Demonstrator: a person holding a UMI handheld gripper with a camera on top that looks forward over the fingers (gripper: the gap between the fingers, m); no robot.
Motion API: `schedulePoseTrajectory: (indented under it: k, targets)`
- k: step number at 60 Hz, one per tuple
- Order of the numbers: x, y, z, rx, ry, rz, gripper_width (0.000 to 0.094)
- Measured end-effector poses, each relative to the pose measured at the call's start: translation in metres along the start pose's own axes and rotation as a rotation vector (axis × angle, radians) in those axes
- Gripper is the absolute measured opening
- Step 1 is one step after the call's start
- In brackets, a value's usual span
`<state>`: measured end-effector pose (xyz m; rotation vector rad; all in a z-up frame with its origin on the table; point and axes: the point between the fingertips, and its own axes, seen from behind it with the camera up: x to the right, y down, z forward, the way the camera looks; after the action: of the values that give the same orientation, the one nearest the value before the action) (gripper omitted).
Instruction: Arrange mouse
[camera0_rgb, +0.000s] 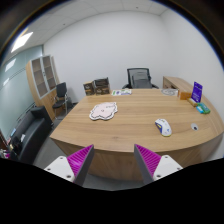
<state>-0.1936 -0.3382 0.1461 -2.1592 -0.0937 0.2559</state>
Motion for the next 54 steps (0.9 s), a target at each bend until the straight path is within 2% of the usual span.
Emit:
schedulePoseTrajectory:
  k: [8,18,27,31,54]
  targets:
    - [0.052,0.002,0.006,0.004,0.133,0.03,0.0832]
    - [0.125,0.004,0.033,0.008,0.213,0.034,0.0824]
    - [0.19,-0.009,0.081,0.04,0.226,0.005,0.0829]
    - [0.213,-0.009,0.103,0.029,0.246,-0.003,0.0829]
    - [0.286,-0.003,0.211,-0.017,0.192,0.046,0.0828]
